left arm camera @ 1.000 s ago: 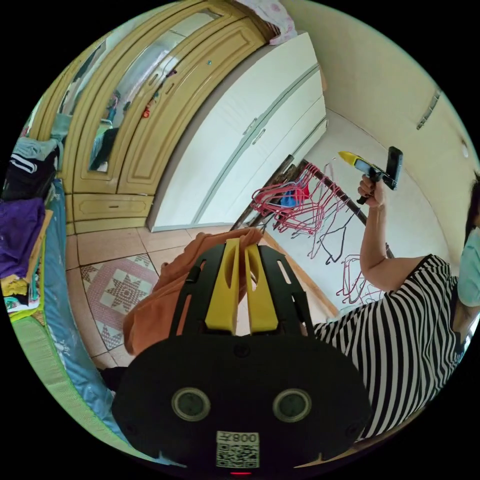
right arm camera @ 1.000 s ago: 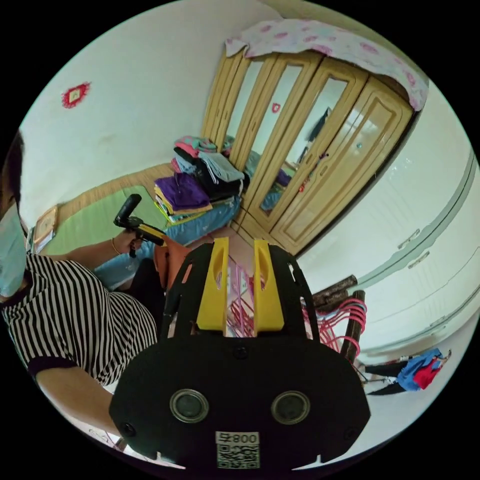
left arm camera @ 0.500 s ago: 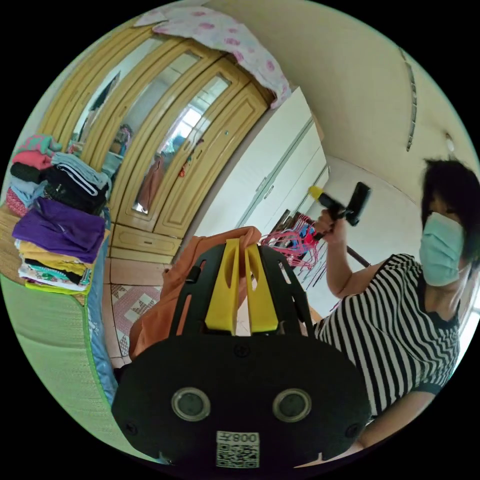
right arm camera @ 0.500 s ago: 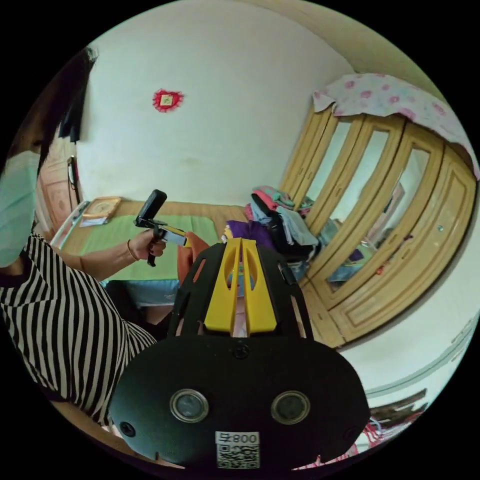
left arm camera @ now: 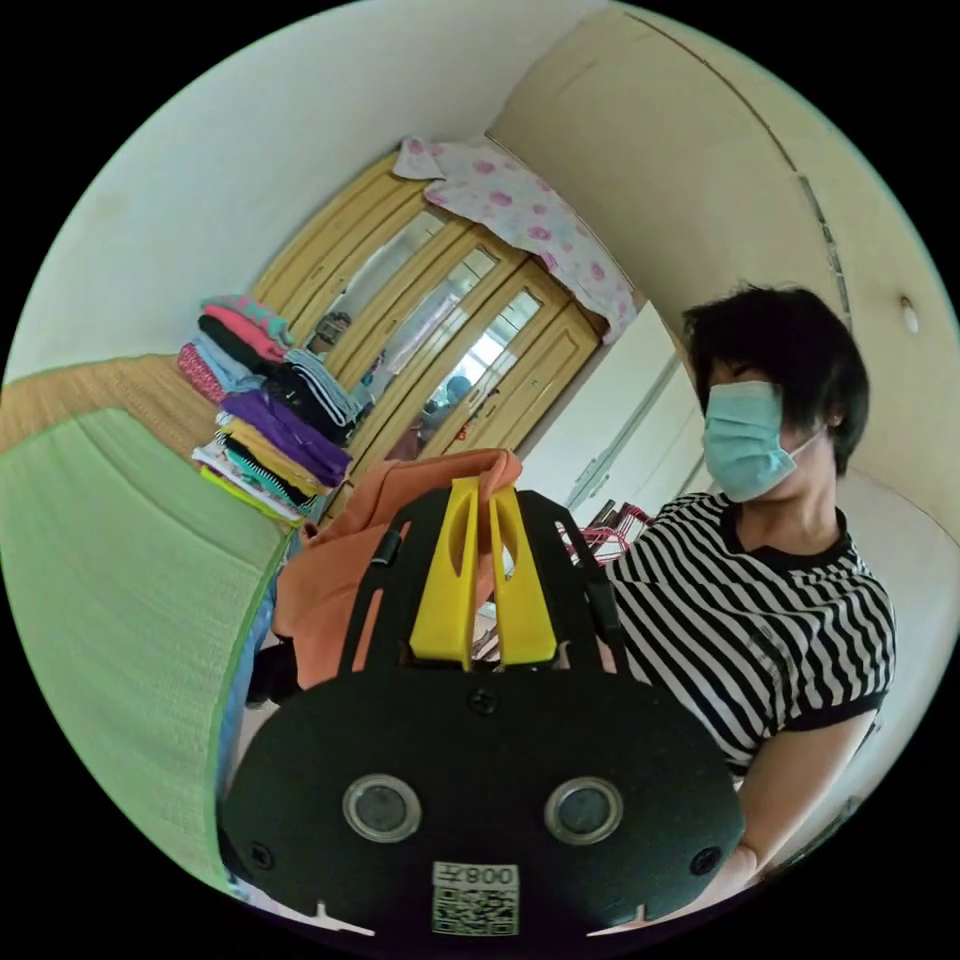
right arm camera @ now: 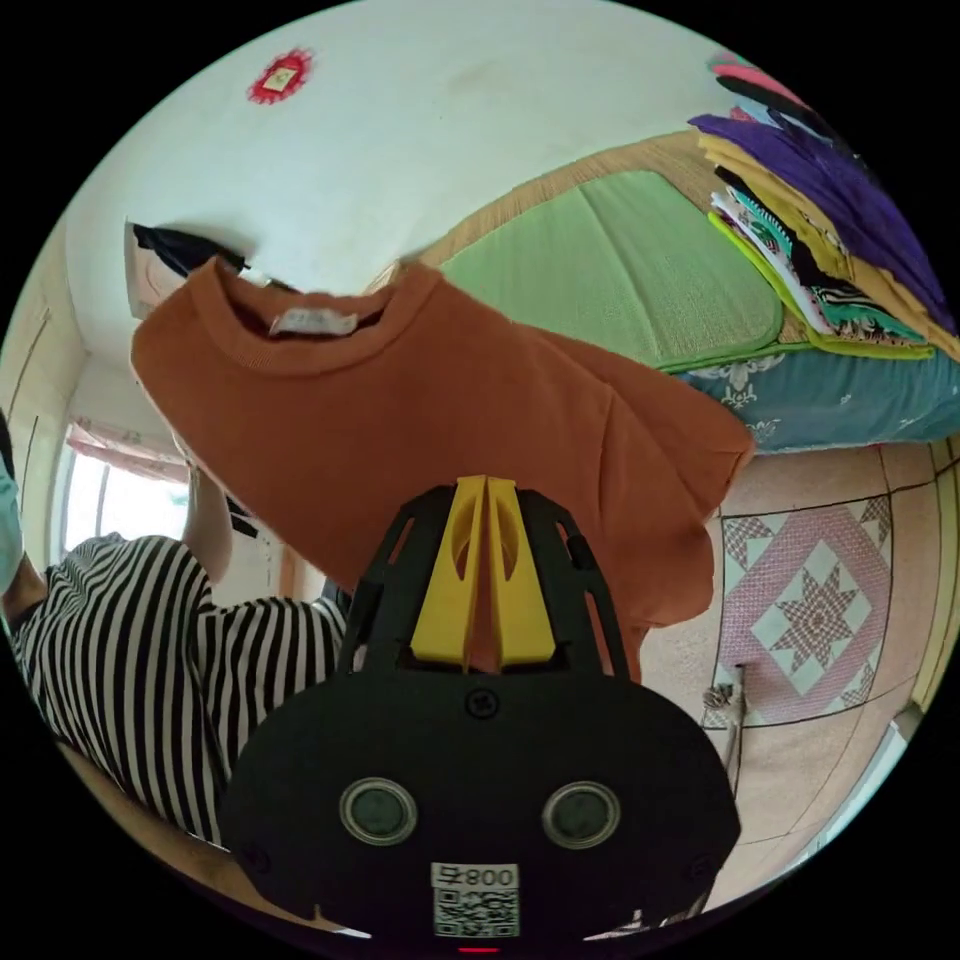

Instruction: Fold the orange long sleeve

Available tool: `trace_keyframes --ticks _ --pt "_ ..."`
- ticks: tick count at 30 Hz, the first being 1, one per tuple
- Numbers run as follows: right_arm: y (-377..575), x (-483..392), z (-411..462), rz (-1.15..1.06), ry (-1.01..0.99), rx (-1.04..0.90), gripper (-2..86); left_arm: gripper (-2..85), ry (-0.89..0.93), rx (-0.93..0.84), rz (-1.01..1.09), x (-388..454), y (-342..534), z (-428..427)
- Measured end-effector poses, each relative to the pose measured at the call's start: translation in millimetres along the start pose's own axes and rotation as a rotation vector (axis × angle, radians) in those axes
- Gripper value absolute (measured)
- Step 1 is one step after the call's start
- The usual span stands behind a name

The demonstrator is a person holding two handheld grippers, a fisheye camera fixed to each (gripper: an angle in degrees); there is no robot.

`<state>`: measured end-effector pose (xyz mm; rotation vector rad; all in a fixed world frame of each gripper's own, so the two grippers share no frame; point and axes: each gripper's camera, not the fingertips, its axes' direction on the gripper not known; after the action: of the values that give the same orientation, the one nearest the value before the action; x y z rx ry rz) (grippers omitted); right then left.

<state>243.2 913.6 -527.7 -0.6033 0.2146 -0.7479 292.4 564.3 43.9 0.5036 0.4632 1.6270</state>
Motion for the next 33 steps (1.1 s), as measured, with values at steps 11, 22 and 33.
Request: trace_keyframes --ticks 11,22,33 --pt "-165 66 111 -0.098 0.093 -0.279 10.7 1.0 -0.098 0.128 -0.238 -36 98 -86" --pt "-194 107 188 -0.031 -0.139 -0.380 7.0 1.1 -0.109 0.139 -0.311 -52 132 -103" --pt "-127 68 77 -0.024 0.033 -0.083 1.5 1.2 -0.182 0.149 -0.231 -1 168 -110"
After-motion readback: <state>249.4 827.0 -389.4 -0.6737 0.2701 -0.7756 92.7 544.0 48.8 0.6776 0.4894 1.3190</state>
